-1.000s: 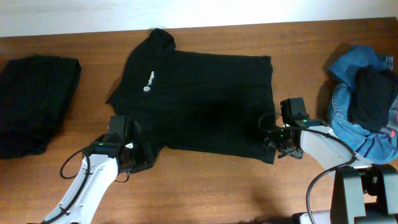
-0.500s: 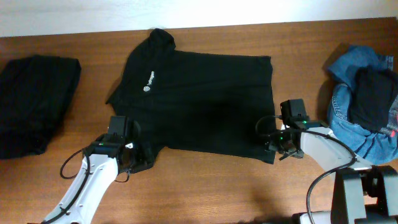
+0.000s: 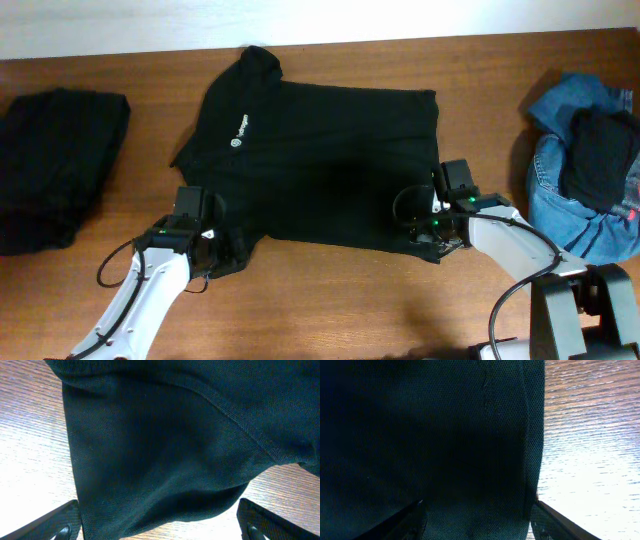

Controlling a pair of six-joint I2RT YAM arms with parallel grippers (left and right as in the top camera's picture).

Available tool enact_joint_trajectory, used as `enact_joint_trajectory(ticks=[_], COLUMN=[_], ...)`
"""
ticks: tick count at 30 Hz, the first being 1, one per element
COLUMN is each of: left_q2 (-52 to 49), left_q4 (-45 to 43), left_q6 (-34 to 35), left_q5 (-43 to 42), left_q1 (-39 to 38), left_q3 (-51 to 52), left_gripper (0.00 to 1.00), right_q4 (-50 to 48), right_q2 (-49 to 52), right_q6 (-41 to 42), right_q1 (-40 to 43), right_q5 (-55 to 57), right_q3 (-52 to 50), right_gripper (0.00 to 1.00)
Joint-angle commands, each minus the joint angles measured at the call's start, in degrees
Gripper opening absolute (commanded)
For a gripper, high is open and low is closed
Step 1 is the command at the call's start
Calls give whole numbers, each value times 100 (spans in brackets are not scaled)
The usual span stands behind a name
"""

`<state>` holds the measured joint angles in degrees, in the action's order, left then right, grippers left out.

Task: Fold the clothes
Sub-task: 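Grasp the bottom hem corners with both grippers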

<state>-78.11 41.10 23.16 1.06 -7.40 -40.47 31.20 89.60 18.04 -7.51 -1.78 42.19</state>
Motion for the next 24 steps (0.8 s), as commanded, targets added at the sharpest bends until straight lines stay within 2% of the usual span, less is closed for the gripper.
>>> enact_joint_trajectory(ticks=[1, 5, 6, 8, 9, 11, 15, 18, 24], left_q2=[17, 17, 17, 17, 17, 17, 17, 17, 17], left_q4=[2, 2, 2, 2, 0, 2, 0, -20, -20], left_q6=[-87, -87, -87, -90, -87, -90, -90, -90, -90], left_q5=[-87, -90, -90, -120, -153, -175, -173, -173, -173], left_q1=[22, 22, 22, 17, 17, 17, 17, 17, 17], left_q3=[37, 37, 37, 37, 37, 37, 37, 37, 37], left_gripper=[99, 98, 94, 65, 54, 42, 41, 41, 41], right_q4=[138, 295, 332, 369, 396, 444, 566, 616, 761], right_q2=[378, 378, 378, 378, 378, 378, 378, 378, 378], right_q6=[262, 391, 393, 393, 439, 503, 671, 756, 992], right_q1=[-111, -111, -111, -111, -111, -111, -111, -111, -111], right_q5=[-612, -592, -592, -595, -590, -568, -503, -448, -179], right_q3=[-367, -367, -367, -367, -367, -367, -367, -369, -380], right_gripper=[71, 71, 71, 71, 71, 71, 71, 63, 60])
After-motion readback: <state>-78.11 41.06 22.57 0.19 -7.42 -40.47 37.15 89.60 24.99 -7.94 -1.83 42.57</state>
